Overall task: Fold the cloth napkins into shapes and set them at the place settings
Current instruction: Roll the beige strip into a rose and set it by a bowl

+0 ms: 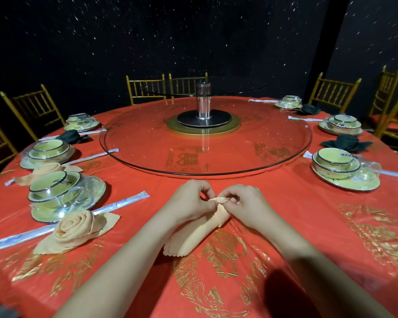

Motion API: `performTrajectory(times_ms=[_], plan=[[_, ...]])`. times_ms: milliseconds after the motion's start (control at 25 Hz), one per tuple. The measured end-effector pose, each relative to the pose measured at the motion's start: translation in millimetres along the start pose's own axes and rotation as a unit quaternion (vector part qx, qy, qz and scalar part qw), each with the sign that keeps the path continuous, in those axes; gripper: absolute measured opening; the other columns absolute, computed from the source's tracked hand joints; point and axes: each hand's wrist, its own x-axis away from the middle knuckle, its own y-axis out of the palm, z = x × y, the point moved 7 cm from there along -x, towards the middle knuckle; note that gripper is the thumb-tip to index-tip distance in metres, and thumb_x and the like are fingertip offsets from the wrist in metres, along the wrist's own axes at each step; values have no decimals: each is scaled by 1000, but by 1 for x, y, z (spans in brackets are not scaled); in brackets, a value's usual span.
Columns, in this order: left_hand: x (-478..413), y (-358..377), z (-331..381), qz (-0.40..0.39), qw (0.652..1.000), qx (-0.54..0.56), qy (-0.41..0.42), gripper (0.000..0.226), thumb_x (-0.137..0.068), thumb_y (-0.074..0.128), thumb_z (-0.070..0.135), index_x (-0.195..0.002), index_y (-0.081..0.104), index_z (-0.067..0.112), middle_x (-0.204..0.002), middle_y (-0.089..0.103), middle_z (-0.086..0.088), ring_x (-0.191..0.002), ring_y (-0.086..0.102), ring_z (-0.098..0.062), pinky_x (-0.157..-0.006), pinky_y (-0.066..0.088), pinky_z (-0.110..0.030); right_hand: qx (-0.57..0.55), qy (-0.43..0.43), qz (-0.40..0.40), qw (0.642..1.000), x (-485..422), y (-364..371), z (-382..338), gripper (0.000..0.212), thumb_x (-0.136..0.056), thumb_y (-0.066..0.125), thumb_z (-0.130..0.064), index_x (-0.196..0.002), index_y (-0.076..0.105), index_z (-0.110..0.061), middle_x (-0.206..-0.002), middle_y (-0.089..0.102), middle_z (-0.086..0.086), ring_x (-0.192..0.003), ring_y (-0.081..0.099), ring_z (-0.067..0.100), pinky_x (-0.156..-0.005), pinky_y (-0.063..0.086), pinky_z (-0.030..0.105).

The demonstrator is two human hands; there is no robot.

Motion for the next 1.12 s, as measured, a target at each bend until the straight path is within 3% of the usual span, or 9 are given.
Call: performTrajectory(times_ms=[160,280,440,600,760,840,920,1040,1120], plan=[[8,-3,6,59,996,-56,23,5,-79,67,27,-78,70,24,-74,67,11,-73,60,-11,-63,42,-26,-48,27,-50,997,-4,-7,-3,35,-84,50,-8,-70,70,-32,-71,71,-2,-52,53,1,-53,43,18],[10,-3,9,65,990,-106,60,15,-86,60,27,-92,72,21,-93,70,6,-87,61,-15,-73,45,-30,-102,43,-68,992,-12,-10,-1,28,-92,49,-6,-77,63,-26,-70,68,0,-63,67,11,-61,53,27],[9,1,14,66,984,-144,87,20,-89,53,24,-98,71,19,-98,67,3,-92,60,-21,-77,46,-37,124,-14,-133,983,-24,-3,-13,6,-80,71,-21,-80,65,-21,-65,57,-13,-69,55,8,-67,47,26],[13,1,8,48,991,-96,84,23,-89,55,26,-103,70,15,-100,66,0,-94,60,-19,-81,46,-36,257,-52,-141,955,-24,8,-26,8,-79,61,-21,-87,57,-21,-84,63,-1,-87,60,24,-71,51,35],[11,0,5,41,995,-60,73,23,-89,58,33,-98,72,17,-96,69,1,-90,61,-17,-79,46,-35,331,-68,-59,939,-20,10,-30,18,-85,52,-16,-102,52,-10,-96,64,12,-90,61,34,-60,35,32],[8,2,3,49,995,-59,57,19,-89,58,31,-96,71,20,-97,70,4,-90,62,-17,-78,47,-34,360,-99,14,928,-9,13,-34,19,-79,64,-14,-93,52,-7,-81,64,11,-71,64,36,-51,31,32],[7,2,1,73,994,-67,38,15,-86,55,35,-90,67,26,-91,69,8,-87,62,-17,-74,49,-36,304,-110,56,945,-5,13,-27,21,-73,73,-14,-82,54,-9,-69,62,8,-58,61,35,-45,38,33],[8,2,2,104,989,-100,9,12,-86,54,34,-89,63,28,-93,67,9,-90,60,-18,-69,46,-33,163,-21,-25,986,-10,3,-12,9,-83,58,-28,-87,61,-21,-76,64,-2,-80,62,27,-67,50,36],[9,5,7,104,988,-111,21,12,-88,54,33,-92,64,28,-98,66,10,-93,59,-17,-69,45,-31,195,-28,-40,980,-14,-2,-16,8,-81,55,-28,-87,59,-24,-80,66,-2,-85,62,25,-68,49,34]])
